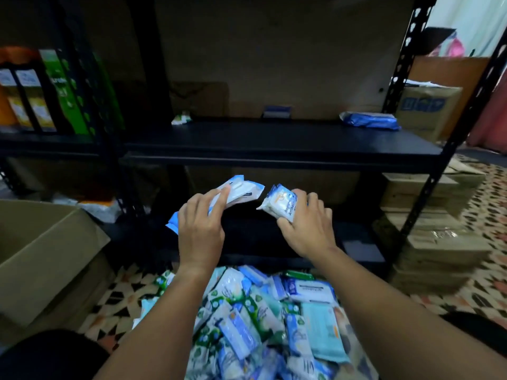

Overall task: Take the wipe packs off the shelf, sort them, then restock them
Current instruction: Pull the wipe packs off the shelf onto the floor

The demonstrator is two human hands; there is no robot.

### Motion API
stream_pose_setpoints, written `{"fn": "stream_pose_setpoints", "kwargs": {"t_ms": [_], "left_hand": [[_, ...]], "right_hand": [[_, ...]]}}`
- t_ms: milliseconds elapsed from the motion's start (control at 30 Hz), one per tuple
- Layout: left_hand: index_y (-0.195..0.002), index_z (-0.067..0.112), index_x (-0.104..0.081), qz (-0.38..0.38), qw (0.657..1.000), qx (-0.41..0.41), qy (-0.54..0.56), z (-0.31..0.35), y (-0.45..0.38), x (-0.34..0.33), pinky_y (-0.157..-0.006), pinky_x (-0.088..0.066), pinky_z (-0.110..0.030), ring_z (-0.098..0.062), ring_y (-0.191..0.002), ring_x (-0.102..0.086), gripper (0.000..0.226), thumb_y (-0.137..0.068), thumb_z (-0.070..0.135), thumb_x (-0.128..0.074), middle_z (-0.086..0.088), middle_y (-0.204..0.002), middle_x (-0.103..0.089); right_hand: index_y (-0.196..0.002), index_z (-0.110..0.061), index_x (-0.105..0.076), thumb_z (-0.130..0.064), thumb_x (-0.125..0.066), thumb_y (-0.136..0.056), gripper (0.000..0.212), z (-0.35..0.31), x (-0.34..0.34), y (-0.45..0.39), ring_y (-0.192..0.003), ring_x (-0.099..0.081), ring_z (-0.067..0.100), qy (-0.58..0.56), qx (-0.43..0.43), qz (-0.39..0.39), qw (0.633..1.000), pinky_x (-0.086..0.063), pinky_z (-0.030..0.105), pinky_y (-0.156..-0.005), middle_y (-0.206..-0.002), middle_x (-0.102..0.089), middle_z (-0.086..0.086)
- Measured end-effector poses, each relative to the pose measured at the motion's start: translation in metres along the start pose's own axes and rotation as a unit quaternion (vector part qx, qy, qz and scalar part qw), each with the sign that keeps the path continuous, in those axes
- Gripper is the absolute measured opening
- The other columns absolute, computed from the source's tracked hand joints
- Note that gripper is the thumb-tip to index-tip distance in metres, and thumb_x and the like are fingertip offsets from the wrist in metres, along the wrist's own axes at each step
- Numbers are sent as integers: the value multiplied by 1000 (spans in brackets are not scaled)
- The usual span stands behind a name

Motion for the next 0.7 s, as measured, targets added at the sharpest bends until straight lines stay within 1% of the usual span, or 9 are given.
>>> {"fn": "stream_pose_setpoints", "kwargs": {"t_ms": [167, 233, 300, 400, 533, 633, 700], "left_hand": [[-145, 14, -53, -98, 995, 13, -11, 10, 64, -26, -93, -45, -50, -36, -110, -55, 80, -72, -18, -53, -8, -127, -62], [-147, 15, -51, -150, 988, 20, -17, 13, 92, -40, -94, -44, -50, -36, -112, -55, 83, -71, -19, -50, -8, -129, -61], [-147, 17, -51, -198, 979, 37, -14, 15, 116, -52, -93, -45, -49, -35, -113, -55, 86, -69, -19, -53, -7, -129, -61], [-146, 19, -51, -254, 965, 63, -1, 19, 148, -66, -87, -45, -47, -32, -111, -54, 91, -63, -18, -64, -4, -127, -61], [-146, 21, -49, -307, 947, 94, 9, 18, 182, -82, -81, -47, -46, -31, -110, -51, 105, -52, -16, -76, -4, -126, -60], [-146, 24, -48, -339, 934, 110, 24, 24, 200, -96, -82, -48, -46, -30, -111, -51, 106, -53, -18, -76, -2, -129, -59], [-149, 26, -46, -359, 928, 99, 26, 37, 206, -105, -86, -48, -46, -30, -115, -51, 106, -56, -16, -76, -1, -132, -58]], "right_hand": [[-140, -17, -38, -49, -59, -86, 66, 16, -52, 58, -108, -48, 33, 18, -28, -71, 997, -36, 45, -90, -124, -46, 8], [-143, -18, -34, -52, -57, -90, 67, 28, -73, 78, -111, -48, 32, 22, -44, -108, 993, -37, 45, -93, -127, -44, 8], [-145, -18, -30, -55, -52, -95, 67, 39, -89, 93, -115, -49, 32, 22, -62, -142, 988, -39, 44, -94, -131, -43, 7], [-142, -16, -31, -55, -51, -96, 64, 53, -108, 112, -112, -54, 31, -2, -88, -186, 979, -43, 41, -85, -131, -44, 8], [-140, -13, -33, -54, -52, -96, 63, 77, -128, 136, -107, -59, 31, -27, -150, -212, 965, -46, 38, -78, -132, -48, 8], [-141, -12, -32, -52, -54, -96, 64, 96, -138, 148, -103, -61, 32, -42, -194, -215, 956, -47, 38, -76, -129, -52, 10], [-144, -14, -31, -51, -57, -95, 67, 107, -140, 152, -107, -61, 33, -55, -224, -202, 952, -47, 39, -80, -133, -52, 11]]}}
Point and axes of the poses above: each hand's wrist, its own y-axis away from the middle knuckle, its own x-axis out of the back of the hand, z = x × y, the point moved 9 cm from there along -y, towards the middle knuckle
